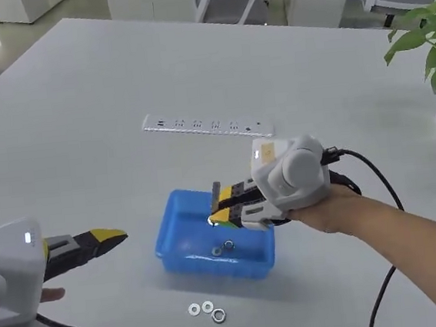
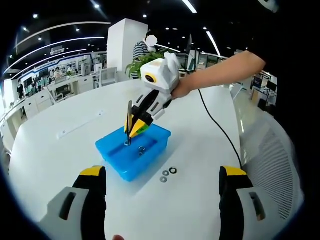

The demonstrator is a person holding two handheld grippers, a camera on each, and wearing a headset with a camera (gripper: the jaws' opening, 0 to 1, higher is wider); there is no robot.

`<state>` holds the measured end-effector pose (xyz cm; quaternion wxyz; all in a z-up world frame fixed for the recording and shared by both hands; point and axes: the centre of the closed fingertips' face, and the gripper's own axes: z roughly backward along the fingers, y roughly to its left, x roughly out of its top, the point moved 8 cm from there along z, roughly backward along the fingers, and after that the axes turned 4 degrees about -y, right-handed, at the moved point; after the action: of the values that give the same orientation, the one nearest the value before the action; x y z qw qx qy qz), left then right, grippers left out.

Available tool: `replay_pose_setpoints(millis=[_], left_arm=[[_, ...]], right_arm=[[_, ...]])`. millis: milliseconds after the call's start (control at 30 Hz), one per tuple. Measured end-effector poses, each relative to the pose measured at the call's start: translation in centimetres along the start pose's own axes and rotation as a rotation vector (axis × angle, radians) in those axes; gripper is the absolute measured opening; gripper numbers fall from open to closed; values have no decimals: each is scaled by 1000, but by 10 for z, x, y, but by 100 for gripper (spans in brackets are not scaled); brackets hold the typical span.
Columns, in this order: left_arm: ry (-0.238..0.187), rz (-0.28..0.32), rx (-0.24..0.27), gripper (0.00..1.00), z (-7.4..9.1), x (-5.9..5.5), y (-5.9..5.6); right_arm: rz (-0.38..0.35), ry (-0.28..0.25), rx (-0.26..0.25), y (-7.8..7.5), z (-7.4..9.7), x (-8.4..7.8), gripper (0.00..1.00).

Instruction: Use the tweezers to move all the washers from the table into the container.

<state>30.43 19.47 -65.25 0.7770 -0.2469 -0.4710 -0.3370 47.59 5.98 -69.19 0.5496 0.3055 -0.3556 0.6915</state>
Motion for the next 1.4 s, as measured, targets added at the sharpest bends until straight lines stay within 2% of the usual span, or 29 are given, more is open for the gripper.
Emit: replay_pose_setpoints(millis=[267,567,833,1000,1133,1233,1400], left_arm=[[-10,9,2,99,0,2,3],[-37,27,8,99,1,6,8],[-31,31,-1,97,0,7,14],[-28,25,-17,93,-8,15,23],[-46,19,-36,88,-17,22,29],[-43,-16,-56,83,-25,27,32],[-40,-35,-72,79,-34,34,40]], right_arm=[[-21,20,19,2,-5,-10,8],[-10,43,36,6,-9,-16,8],[-9,42,36,6,-10,-16,9],[-11,41,35,6,-11,-15,9],[-10,39,32,6,-11,-15,9],[-8,37,31,7,-10,-16,9],[-2,34,32,6,-11,-16,9]])
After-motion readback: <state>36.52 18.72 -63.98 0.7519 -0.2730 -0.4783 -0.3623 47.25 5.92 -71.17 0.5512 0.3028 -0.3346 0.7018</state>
